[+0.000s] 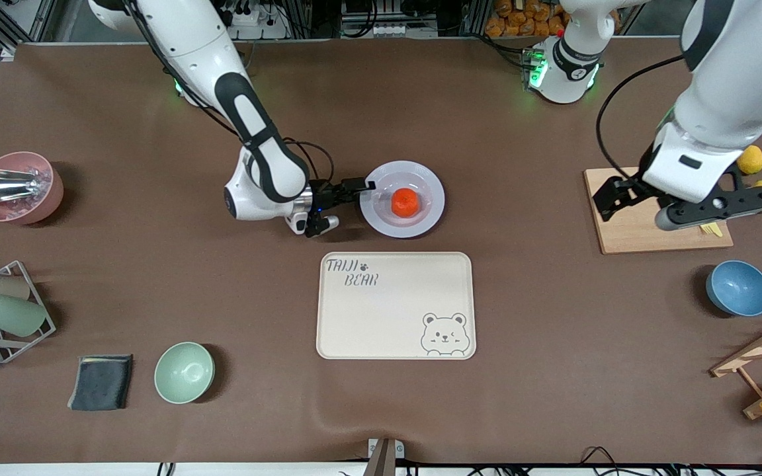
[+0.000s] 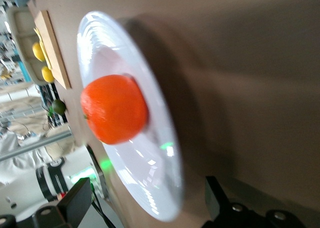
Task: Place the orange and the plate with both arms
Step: 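Grip the plate rim with the right gripper while the left gripper withdraws, then slide the plate with the right gripper onto the bear tray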
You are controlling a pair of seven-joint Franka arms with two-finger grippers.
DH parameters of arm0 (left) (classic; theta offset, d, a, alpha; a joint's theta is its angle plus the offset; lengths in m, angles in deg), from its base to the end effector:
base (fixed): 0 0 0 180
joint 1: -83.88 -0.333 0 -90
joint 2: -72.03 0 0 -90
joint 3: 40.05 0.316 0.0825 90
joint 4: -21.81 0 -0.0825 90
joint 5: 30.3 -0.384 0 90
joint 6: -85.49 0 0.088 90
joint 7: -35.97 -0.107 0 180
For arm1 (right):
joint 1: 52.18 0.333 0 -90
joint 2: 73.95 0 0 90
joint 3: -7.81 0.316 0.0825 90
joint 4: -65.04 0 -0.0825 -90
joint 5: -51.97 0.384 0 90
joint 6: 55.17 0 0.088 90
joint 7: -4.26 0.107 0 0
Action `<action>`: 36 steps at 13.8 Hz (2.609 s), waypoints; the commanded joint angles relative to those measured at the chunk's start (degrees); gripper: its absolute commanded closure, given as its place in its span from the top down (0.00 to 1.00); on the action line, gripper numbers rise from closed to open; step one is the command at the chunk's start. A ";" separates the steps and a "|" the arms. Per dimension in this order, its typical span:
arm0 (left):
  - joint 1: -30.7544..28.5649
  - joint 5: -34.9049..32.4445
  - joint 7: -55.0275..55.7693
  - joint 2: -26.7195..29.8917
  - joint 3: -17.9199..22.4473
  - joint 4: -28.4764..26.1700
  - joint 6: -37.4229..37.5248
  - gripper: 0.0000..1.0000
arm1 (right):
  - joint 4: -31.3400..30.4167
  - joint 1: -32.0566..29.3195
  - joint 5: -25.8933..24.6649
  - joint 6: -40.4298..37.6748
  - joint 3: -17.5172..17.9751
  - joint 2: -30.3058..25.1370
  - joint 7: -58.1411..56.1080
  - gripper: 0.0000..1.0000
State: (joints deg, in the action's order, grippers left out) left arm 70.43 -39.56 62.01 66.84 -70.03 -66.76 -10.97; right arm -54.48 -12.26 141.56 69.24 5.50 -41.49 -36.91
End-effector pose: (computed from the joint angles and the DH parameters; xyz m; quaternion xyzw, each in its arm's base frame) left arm 0.5729 -0.1400 0.6021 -0.9949 -0.0776 -0.0486 0.0432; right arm 0.4162 0.3684 0.1369 -0.8708 -0.0361 0.1503 0.4667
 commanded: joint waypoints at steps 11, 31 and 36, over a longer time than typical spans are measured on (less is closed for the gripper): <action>-6.32 3.73 -6.61 1.67 -0.51 5.96 11.82 1.00 | 1.04 4.99 9.38 4.96 -0.41 3.31 -14.02 0.00; 12.47 8.48 -16.28 7.03 24.70 0.95 10.76 1.00 | 16.40 -1.34 4.83 1.62 -0.85 4.63 21.62 0.00; 16.34 8.48 -16.37 7.56 28.84 0.16 10.76 1.00 | 22.91 -4.50 -5.64 1.80 -1.29 6.29 35.62 0.00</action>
State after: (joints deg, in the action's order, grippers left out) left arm 85.80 -31.43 47.07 72.37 -42.36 -64.63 0.27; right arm -35.36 -14.77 138.27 71.57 3.61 -37.29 -4.91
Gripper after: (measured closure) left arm 0.000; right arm 0.899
